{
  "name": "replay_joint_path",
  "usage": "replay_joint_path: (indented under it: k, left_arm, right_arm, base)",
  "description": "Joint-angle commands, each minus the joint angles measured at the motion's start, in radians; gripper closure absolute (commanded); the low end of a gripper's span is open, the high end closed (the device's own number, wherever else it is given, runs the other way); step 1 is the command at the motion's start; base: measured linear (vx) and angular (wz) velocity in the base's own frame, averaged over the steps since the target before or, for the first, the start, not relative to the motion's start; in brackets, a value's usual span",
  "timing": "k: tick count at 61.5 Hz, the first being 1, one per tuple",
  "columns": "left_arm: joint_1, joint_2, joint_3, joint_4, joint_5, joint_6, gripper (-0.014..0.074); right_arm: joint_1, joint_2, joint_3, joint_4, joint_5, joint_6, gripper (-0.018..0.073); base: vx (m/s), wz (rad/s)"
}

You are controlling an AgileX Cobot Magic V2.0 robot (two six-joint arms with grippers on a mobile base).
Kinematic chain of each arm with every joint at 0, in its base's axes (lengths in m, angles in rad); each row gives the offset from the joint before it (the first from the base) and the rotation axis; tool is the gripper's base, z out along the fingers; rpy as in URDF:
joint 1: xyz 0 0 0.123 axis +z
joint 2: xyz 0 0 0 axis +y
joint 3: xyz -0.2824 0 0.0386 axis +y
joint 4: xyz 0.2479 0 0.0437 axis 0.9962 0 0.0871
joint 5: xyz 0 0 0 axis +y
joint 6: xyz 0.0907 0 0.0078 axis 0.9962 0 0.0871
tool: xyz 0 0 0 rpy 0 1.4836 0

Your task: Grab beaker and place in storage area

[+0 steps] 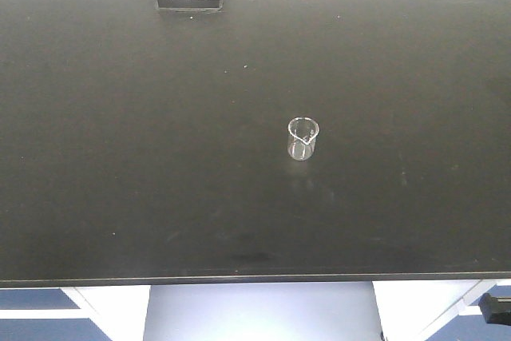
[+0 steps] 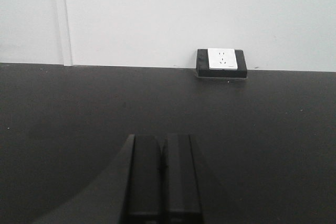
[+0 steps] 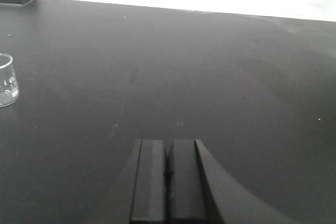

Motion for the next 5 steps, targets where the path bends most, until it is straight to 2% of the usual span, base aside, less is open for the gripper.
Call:
replay_joint_path:
  k: [1, 5]
  left_arm:
    - [-0.006, -0.019, 0.022, -0.006, -0.085, -0.007, 0.0605]
    - [-0.006, -0.019, 0.022, -0.006, -0.085, -0.007, 0.0605]
  right_arm:
    - [0.001, -0.015, 0.009, -0.006, -0.091, 0.0, 0.0567]
    - [0.001, -0.015, 0.009, -0.006, -0.091, 0.0, 0.0567]
  base:
    - [0.0, 0.0]
    - [0.0, 0.0]
